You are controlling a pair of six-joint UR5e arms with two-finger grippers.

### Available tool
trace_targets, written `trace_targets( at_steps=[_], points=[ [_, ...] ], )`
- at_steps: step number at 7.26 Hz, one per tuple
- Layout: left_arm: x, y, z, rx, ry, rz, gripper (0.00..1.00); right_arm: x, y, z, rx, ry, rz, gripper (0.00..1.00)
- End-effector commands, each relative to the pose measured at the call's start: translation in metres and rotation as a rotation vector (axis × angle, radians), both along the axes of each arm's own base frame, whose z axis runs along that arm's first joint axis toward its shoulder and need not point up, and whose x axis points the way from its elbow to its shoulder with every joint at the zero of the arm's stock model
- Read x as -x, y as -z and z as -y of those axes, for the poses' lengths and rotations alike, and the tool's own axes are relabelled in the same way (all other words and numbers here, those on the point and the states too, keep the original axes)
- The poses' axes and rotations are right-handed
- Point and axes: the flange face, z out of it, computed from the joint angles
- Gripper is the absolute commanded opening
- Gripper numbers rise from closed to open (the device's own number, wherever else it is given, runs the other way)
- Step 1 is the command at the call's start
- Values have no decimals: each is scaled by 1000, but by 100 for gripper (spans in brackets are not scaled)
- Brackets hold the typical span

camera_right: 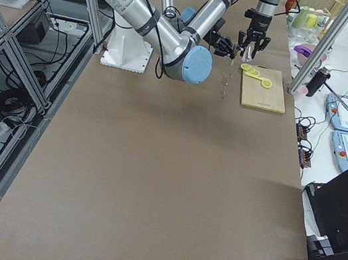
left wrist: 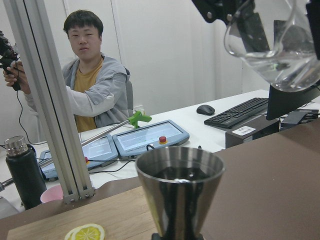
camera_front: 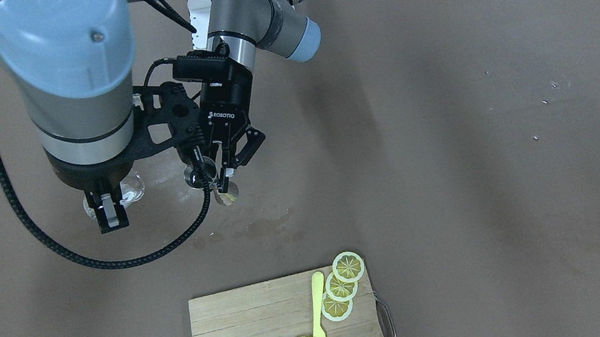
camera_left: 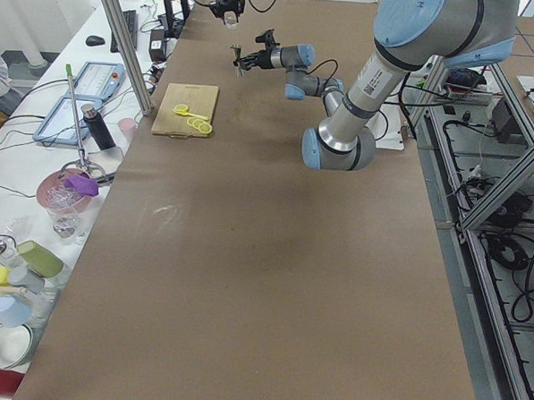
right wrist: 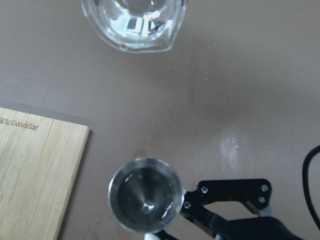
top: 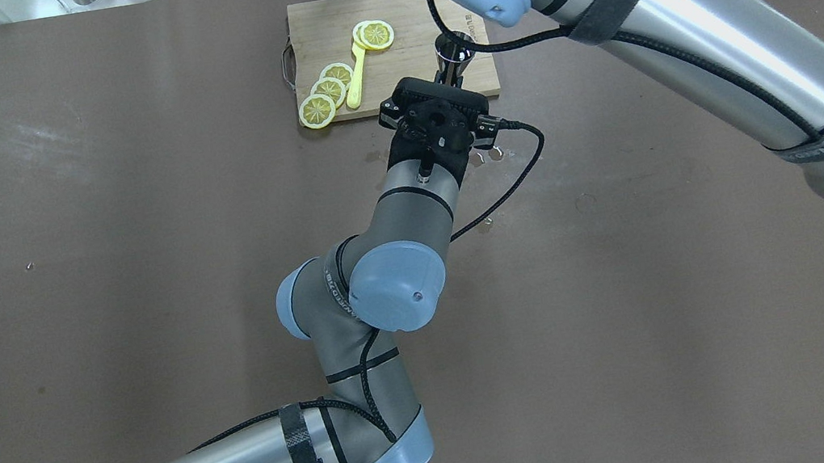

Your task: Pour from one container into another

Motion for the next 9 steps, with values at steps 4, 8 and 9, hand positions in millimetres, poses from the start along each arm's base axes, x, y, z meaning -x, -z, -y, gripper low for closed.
trace_targets(
  at_steps=[4,8,9],
  points=[
    [9,2,6,-3,13,-9,0,-87,-93,-45,-36,-77,220,0],
    [68,-27,-8,-64,17,35,0,-122,-156,-60,-31,-75,369,0],
    [80,-40,0,-63,32,43,0,-128,-169,-60,-21,-79,378,0]
  ],
)
